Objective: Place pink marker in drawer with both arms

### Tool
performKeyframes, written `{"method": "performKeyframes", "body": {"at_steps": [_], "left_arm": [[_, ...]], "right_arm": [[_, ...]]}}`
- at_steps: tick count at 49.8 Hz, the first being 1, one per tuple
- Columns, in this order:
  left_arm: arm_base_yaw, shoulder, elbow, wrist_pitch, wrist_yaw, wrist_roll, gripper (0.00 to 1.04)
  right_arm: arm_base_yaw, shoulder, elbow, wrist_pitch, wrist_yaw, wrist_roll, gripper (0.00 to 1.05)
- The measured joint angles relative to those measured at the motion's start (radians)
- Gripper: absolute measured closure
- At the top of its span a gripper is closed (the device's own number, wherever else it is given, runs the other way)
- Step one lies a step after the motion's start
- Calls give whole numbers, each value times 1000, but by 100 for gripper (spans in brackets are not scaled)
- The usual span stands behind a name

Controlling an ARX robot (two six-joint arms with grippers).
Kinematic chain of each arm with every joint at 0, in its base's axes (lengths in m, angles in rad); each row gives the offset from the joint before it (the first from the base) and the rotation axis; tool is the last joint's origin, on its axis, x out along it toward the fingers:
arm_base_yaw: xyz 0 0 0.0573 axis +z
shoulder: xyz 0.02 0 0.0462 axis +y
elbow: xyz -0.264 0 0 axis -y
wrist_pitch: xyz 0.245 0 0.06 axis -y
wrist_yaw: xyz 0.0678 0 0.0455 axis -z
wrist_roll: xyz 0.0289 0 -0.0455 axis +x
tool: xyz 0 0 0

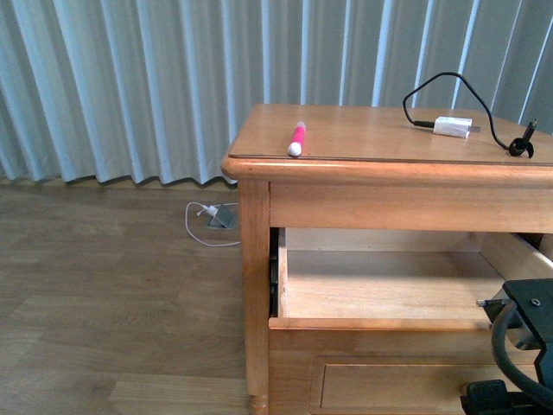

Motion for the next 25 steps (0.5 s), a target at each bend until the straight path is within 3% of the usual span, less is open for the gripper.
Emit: {"method": "performKeyframes", "body": {"at_steps": [15, 25], "left_arm": [[0, 0, 0, 0, 0, 0, 6], [0, 0, 0, 0, 0, 0, 6]], "right_arm": [[-21, -270, -56, -205, -63, 42, 10], [-58, -520, -69, -380, -133, 45, 8]]}}
